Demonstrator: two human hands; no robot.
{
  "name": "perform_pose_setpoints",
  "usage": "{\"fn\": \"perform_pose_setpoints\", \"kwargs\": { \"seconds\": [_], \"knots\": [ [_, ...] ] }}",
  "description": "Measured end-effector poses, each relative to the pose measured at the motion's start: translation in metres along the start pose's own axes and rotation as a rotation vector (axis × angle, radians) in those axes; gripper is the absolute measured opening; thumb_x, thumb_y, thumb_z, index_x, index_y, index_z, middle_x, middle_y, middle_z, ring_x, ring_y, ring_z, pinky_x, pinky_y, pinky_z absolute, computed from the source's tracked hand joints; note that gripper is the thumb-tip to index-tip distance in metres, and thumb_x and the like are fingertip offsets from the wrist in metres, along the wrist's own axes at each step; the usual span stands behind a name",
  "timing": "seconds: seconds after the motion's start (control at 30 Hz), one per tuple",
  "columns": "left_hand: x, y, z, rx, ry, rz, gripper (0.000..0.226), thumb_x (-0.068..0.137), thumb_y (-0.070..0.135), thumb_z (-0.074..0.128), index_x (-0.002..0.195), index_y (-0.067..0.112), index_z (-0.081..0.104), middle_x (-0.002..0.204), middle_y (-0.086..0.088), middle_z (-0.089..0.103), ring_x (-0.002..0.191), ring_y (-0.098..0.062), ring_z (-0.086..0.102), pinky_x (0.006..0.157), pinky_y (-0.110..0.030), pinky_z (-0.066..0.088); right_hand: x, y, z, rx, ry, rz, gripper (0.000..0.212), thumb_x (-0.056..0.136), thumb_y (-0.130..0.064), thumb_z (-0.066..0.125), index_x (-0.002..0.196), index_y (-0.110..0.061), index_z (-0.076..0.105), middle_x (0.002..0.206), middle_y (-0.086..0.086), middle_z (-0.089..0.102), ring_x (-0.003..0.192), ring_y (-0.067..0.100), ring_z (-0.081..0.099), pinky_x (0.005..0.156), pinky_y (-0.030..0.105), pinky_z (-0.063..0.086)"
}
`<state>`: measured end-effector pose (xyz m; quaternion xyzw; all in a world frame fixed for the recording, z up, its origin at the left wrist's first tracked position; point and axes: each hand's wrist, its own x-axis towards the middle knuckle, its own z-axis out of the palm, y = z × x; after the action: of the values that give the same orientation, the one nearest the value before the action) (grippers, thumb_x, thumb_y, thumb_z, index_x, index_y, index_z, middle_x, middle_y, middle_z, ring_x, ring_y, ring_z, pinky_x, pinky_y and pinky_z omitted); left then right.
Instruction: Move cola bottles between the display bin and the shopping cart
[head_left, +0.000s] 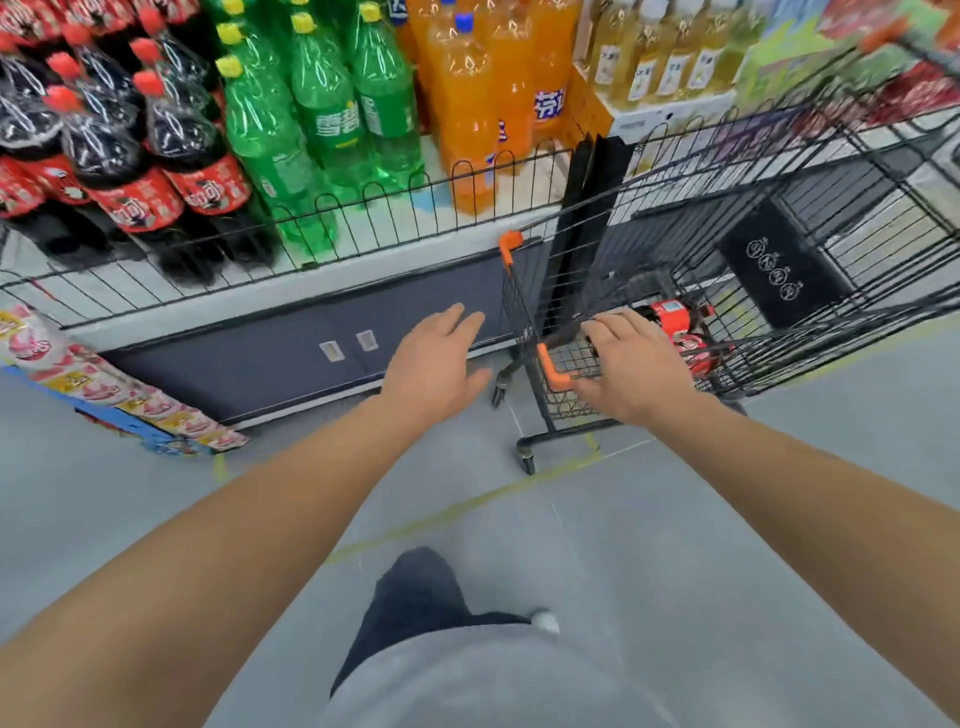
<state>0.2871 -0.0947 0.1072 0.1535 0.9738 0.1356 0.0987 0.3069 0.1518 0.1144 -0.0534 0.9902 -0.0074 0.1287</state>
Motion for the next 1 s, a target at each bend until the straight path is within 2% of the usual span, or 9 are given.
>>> {"fn": "perform_pose_setpoints", "kwargs": {
  "seconds": [0.2, 0.3, 0.47, 0.63, 0.73, 0.83, 0.93, 1.0],
  "knots": [
    [0.087, 0.061, 0.017, 0.010, -0.054, 0.118, 0.071, 0.099, 0.040, 0.058, 0.157, 0.016, 0.027, 0.161, -0.010, 0.029, 0.145, -0.032, 0.030, 0.117, -0.042, 0.031, 0.040, 0.089, -0.003, 0.062, -0.040, 0.144, 0.077, 0.097, -0.054, 0.057, 0.159, -0.016, 0.030, 0.162, 0.006, 0.036, 0.154, 0.031, 0.023, 0.127, 0.046, 0.020],
    [0.144, 0.078, 0.029, 0.004, -0.090, 0.165, 0.072, 0.099, 0.041, 0.057, 0.158, 0.017, 0.023, 0.163, -0.009, 0.024, 0.147, -0.030, 0.026, 0.118, -0.042, 0.029, 0.075, 0.126, -0.005, 0.054, -0.048, 0.197, 0.076, 0.098, -0.054, 0.057, 0.158, -0.015, 0.032, 0.159, 0.007, 0.039, 0.151, 0.031, 0.026, 0.125, 0.045, 0.023],
    [0.235, 0.096, 0.054, -0.005, -0.194, 0.228, 0.076, 0.098, 0.043, 0.057, 0.159, 0.018, 0.020, 0.166, -0.010, 0.019, 0.150, -0.032, 0.022, 0.120, -0.044, 0.029, 0.128, 0.174, -0.005, 0.079, -0.121, 0.289, 0.077, 0.100, -0.053, 0.054, 0.160, -0.013, 0.027, 0.165, 0.010, 0.032, 0.154, 0.028, 0.023, 0.127, 0.041, 0.014],
    [0.300, 0.115, 0.080, -0.053, -0.275, 0.274, 0.069, 0.095, 0.035, 0.062, 0.153, 0.010, 0.035, 0.158, -0.016, 0.033, 0.143, -0.035, 0.034, 0.114, -0.047, 0.035, 0.162, 0.224, 0.016, 0.198, -0.164, 0.436, 0.073, 0.096, -0.048, 0.058, 0.155, -0.010, 0.037, 0.158, 0.017, 0.041, 0.149, 0.032, 0.034, 0.124, 0.042, 0.027],
    [0.328, 0.126, 0.102, -0.065, -0.331, 0.264, 0.065, 0.095, 0.034, 0.062, 0.150, 0.008, 0.038, 0.152, -0.017, 0.039, 0.139, -0.036, 0.038, 0.110, -0.050, 0.039, 0.179, 0.253, 0.032, 0.259, -0.194, 0.491, 0.075, 0.097, -0.049, 0.060, 0.153, -0.005, 0.039, 0.153, 0.020, 0.047, 0.144, 0.036, 0.040, 0.121, 0.044, 0.033],
    [0.354, 0.136, 0.129, -0.081, -0.358, 0.225, 0.066, 0.094, 0.036, 0.062, 0.150, 0.012, 0.039, 0.154, -0.016, 0.040, 0.139, -0.037, 0.040, 0.112, -0.051, 0.039, 0.200, 0.282, 0.051, 0.334, -0.230, 0.558, 0.079, 0.095, -0.053, 0.062, 0.154, -0.006, 0.040, 0.150, 0.019, 0.048, 0.139, 0.038, 0.046, 0.116, 0.046, 0.041],
    [0.376, 0.142, 0.161, -0.113, -0.375, 0.168, 0.062, 0.090, 0.042, 0.057, 0.145, 0.016, 0.043, 0.145, -0.010, 0.047, 0.124, -0.034, 0.052, 0.101, -0.052, 0.050, 0.225, 0.309, 0.071, 0.395, -0.290, 0.578, 0.074, 0.098, -0.049, 0.061, 0.153, -0.004, 0.039, 0.150, 0.020, 0.047, 0.139, 0.038, 0.045, 0.116, 0.045, 0.040],
    [0.391, 0.146, 0.184, -0.107, -0.407, 0.102, 0.067, 0.091, 0.040, 0.061, 0.150, 0.016, 0.039, 0.152, -0.011, 0.042, 0.132, -0.033, 0.048, 0.104, -0.052, 0.049, 0.248, 0.327, 0.088, 0.428, -0.351, 0.577, 0.071, 0.100, -0.046, 0.060, 0.152, -0.003, 0.038, 0.151, 0.021, 0.045, 0.140, 0.037, 0.044, 0.116, 0.043, 0.038]
  ]
}}
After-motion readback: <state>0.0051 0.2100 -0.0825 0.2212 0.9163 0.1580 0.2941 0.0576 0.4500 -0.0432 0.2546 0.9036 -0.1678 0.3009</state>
